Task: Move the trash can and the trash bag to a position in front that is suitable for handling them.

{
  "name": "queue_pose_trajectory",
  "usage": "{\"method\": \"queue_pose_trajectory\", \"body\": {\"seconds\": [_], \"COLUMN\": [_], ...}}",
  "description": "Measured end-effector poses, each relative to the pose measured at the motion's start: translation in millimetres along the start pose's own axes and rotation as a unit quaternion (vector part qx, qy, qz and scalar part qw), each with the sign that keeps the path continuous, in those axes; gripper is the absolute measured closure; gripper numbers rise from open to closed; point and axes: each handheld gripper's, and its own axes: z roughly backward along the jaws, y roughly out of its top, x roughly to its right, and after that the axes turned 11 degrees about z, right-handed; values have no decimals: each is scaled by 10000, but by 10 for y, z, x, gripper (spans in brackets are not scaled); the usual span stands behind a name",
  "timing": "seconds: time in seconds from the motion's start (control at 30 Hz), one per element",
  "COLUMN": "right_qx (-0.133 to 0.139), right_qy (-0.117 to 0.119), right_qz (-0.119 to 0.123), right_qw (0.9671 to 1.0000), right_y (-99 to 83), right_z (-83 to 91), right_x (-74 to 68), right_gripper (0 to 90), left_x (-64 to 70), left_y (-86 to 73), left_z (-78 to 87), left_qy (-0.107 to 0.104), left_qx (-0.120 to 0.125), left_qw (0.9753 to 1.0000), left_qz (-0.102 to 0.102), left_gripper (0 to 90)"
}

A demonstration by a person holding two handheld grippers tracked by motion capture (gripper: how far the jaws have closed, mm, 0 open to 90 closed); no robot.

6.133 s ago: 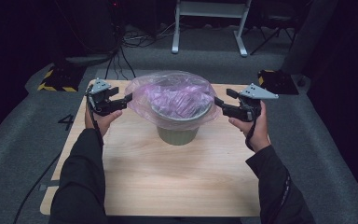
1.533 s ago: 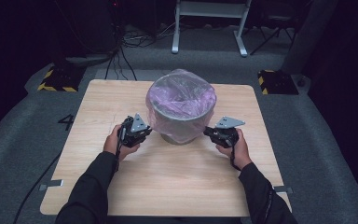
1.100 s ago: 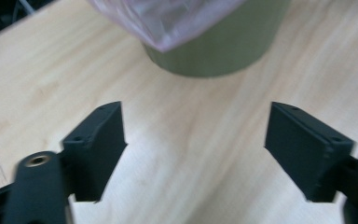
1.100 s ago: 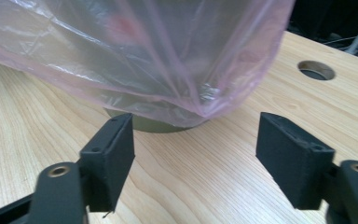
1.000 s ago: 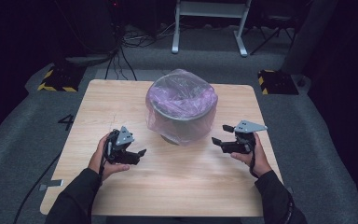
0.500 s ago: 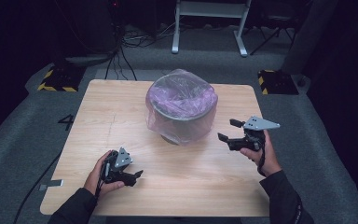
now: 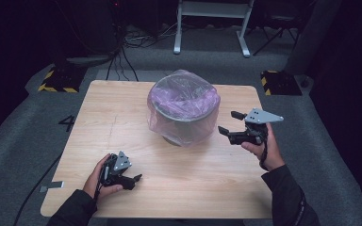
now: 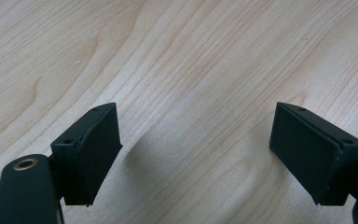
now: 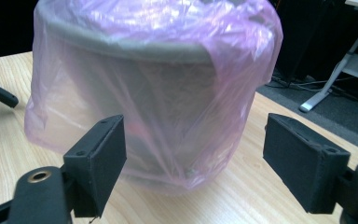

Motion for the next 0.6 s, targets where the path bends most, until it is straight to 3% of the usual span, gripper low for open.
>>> {"method": "queue_pose_trajectory", "body": {"seconds": [0.13, 0.2, 0.23, 0.3, 0.6], "right_qx": [57, 87, 87, 118, 206], "right_qy": [-31, -67, -67, -86, -139], "right_qz": [43, 60, 60, 80, 96], "right_qw": [10000, 9999, 9999, 9999, 9996], "right_y": [71, 120, 120, 163, 307], "right_z": [2, 8, 8, 6, -12], "right_x": [19, 39, 39, 59, 114], "right_gripper": [212, 211, 211, 210, 199], "left_x": [-29, -72, -72, -111, -157], "left_y": [-22, -45, -45, -61, -69], "left_z": [-3, -14, -14, -36, -30], "left_qy": [-31, 1, 1, -7, -159], "left_qx": [56, 98, 98, 71, 33], "left_qw": [10000, 9995, 9995, 9982, 9984], "left_qz": [54, 290, 290, 593, 540], "left_gripper": [142, 122, 102, 57, 55]}}
